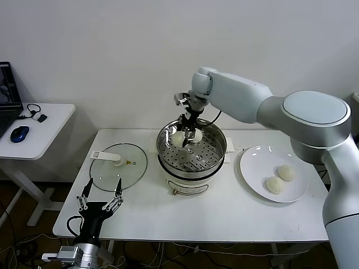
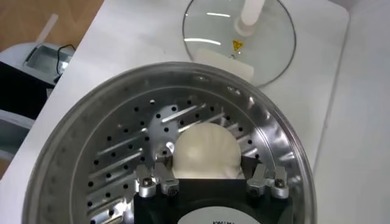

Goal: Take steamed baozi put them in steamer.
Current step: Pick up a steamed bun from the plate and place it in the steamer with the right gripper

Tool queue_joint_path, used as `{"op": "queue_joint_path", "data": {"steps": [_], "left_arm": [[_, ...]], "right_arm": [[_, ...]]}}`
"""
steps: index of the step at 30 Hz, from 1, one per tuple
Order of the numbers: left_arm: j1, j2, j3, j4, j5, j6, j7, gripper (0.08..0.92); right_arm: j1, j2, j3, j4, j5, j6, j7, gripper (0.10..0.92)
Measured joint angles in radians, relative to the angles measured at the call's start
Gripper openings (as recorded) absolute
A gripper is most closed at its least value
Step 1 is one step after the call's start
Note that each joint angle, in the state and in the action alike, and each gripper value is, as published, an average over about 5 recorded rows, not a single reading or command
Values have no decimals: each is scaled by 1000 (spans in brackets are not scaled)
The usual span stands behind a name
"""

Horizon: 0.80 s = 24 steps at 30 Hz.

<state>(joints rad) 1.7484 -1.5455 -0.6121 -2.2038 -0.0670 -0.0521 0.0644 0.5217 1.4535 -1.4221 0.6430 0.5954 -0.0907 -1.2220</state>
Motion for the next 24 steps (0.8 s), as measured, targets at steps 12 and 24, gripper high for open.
{"op": "queue_joint_path", "data": {"steps": [12,24], "left_arm": [[4,0,-3,-1,-5,-2,0,823],[4,0,-2,2,-5,-2,0,823]], "right_arm": [[-55,47,28,-71,-40,17,0,729],[-79,73,50,-110,-58,25,5,729]]}}
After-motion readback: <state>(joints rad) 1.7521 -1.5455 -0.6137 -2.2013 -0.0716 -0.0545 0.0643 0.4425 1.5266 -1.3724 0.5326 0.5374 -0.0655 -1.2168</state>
